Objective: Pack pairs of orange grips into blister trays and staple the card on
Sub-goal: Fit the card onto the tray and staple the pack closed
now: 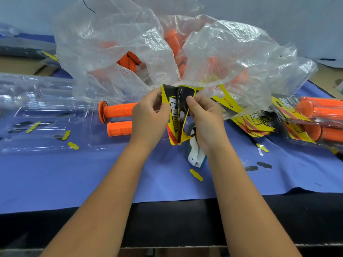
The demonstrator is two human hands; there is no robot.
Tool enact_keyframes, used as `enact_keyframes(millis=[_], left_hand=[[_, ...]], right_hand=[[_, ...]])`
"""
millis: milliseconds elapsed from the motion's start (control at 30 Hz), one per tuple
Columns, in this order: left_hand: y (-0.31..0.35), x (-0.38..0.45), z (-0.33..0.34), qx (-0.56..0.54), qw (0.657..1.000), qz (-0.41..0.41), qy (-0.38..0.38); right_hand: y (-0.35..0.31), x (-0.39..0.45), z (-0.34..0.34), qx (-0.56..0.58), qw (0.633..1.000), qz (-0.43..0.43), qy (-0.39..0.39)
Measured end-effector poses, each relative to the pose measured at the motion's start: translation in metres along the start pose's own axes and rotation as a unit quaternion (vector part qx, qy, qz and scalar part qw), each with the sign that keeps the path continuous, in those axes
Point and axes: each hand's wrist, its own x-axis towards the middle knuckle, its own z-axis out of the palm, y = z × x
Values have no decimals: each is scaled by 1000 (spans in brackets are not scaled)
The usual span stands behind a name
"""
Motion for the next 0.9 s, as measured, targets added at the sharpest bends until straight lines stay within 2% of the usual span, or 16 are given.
enact_keyframes(millis=[200, 433, 533, 633, 800, 900], left_hand=[[-8, 3, 0, 80, 994, 29, 62], [-15, 4, -2, 67, 992, 40, 96], [-19, 7, -4, 67, 988, 41, 130], [-21, 12, -10, 46, 988, 36, 140], [-24, 17, -14, 51, 988, 41, 137], [-25, 18, -14, 61, 987, 45, 141]], right_hand=[[-2, -3, -2, -17, 999, -2, 32], [-1, -3, -2, -7, 997, 9, 80], [-4, -2, -6, 50, 992, 33, 114], [-8, -1, -16, 102, 990, 51, 78], [-15, -4, -28, 108, 992, 63, -18], [-20, -6, -31, 192, 980, 51, -12]])
